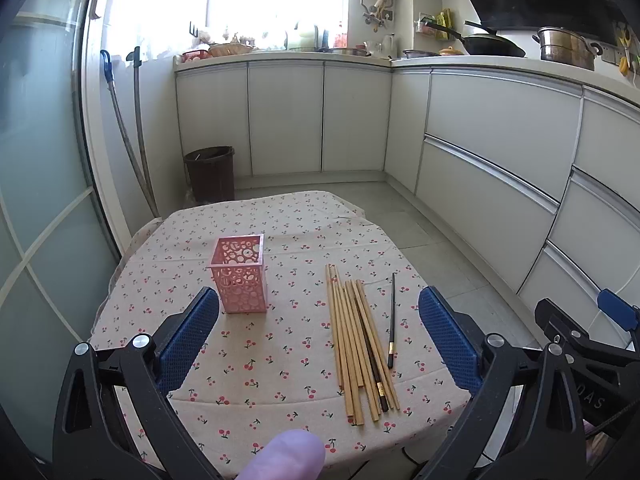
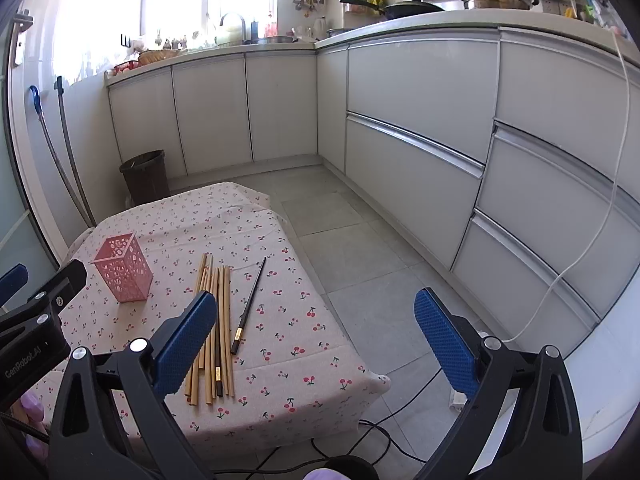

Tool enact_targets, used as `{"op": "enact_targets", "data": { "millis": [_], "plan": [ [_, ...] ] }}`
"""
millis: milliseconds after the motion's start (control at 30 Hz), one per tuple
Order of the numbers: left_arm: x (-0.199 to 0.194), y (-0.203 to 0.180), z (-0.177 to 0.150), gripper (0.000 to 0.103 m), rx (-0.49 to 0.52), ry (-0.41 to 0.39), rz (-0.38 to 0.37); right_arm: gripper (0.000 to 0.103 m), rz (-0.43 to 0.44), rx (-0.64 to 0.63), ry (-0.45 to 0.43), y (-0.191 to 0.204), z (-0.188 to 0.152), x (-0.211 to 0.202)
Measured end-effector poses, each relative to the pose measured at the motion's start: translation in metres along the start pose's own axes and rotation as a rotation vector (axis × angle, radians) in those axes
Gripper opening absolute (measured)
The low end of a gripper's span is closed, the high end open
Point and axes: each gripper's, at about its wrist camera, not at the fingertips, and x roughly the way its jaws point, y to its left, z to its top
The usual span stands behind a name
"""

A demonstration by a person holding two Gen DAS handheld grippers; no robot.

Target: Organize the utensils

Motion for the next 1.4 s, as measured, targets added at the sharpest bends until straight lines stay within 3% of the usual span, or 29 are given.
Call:
{"op": "enact_targets", "data": {
  "millis": [1400],
  "plan": [
    [0.0050, 0.0002, -0.0010, 0.096, -0.004, 0.026, 0.012, 0.097, 0.002, -0.001, 0.033, 0.0000, -0.0008, 0.0062]
  ]
}}
